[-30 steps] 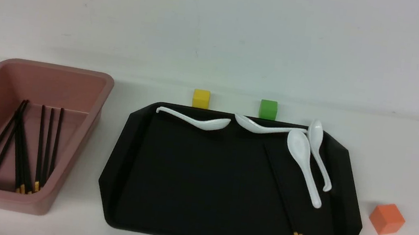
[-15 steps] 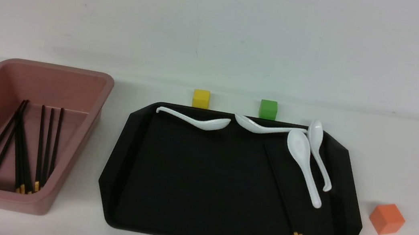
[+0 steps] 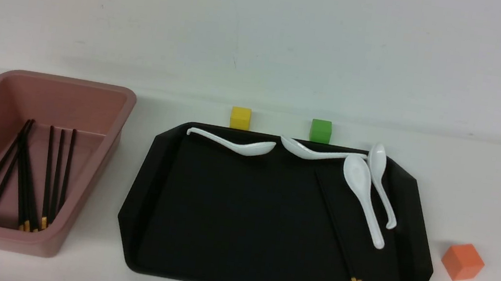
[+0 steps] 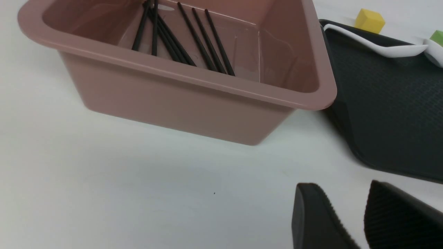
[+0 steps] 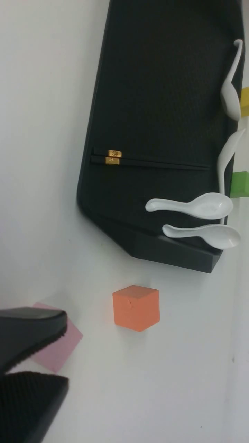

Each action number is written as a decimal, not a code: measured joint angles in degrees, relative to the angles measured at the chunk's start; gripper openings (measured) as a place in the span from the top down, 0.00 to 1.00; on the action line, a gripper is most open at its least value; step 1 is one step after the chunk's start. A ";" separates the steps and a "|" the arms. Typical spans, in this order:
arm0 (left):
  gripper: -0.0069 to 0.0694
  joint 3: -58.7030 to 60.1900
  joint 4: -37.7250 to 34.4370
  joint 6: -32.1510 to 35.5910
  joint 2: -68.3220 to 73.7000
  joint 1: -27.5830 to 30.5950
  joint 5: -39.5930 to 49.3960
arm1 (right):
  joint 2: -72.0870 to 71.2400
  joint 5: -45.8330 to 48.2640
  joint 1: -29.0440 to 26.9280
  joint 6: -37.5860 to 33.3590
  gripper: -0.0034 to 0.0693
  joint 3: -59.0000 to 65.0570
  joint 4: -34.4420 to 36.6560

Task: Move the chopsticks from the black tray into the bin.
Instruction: Use the right arm to grab a pair of chopsticks

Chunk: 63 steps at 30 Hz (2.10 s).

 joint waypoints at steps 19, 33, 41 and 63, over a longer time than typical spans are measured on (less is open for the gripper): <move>0.60 0.00 0.00 0.00 0.00 0.00 0.00 | 0.00 -3.13 0.00 18.90 0.63 0.35 46.50; 0.60 0.00 0.00 0.00 0.00 0.00 0.00 | 7.43 -7.39 0.00 -6.79 0.91 -19.25 49.71; 0.60 0.00 0.00 0.00 0.00 0.00 0.00 | 39.56 10.45 0.00 -14.09 0.95 -34.16 35.95; 0.60 0.00 0.00 0.00 0.00 0.00 0.00 | 101.10 28.81 11.87 -0.69 0.95 -64.39 12.14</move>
